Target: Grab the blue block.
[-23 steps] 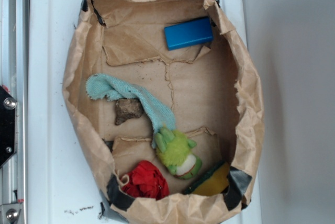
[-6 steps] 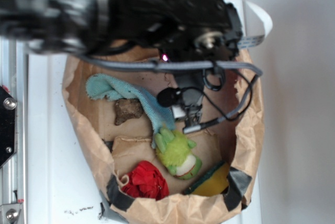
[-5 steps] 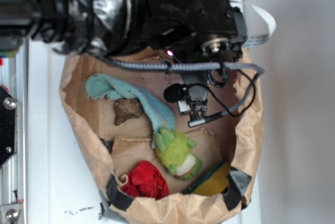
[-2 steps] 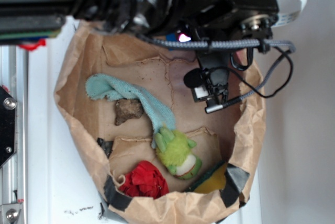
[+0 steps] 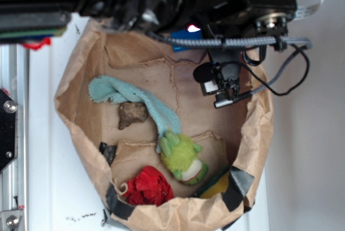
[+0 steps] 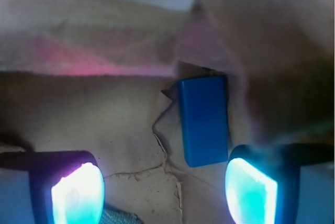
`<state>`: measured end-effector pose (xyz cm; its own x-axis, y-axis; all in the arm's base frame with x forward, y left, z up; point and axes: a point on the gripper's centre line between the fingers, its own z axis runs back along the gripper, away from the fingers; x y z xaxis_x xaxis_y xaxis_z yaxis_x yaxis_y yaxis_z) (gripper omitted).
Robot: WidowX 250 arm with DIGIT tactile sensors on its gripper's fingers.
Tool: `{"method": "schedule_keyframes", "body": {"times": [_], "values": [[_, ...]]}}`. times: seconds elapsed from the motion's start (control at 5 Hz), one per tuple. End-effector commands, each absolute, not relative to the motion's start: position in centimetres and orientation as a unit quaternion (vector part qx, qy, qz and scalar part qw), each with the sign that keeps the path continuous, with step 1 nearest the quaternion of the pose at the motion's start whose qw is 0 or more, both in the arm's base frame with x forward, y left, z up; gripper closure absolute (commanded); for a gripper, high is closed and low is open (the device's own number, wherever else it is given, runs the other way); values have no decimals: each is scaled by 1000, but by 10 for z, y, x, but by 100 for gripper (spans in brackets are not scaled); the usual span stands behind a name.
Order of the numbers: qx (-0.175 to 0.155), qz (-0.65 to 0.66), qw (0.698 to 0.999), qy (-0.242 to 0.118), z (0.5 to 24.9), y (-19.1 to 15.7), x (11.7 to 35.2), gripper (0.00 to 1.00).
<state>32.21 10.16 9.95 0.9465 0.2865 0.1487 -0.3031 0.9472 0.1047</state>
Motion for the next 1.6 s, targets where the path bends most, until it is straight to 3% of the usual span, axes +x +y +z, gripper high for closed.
{"method": "schedule_keyframes", "body": {"times": [0.0, 0.2, 0.6, 1.0, 1.2, 1.4], "values": [[123, 179, 968, -126, 90, 133, 323, 0], [138, 180, 965, -128, 81, 135, 324, 0], [165, 187, 958, -141, 60, 138, 350, 0], [164, 159, 963, -146, 48, 137, 353, 0], [146, 153, 967, -139, 43, 135, 348, 64], [141, 163, 965, -147, 40, 133, 349, 100]]}}
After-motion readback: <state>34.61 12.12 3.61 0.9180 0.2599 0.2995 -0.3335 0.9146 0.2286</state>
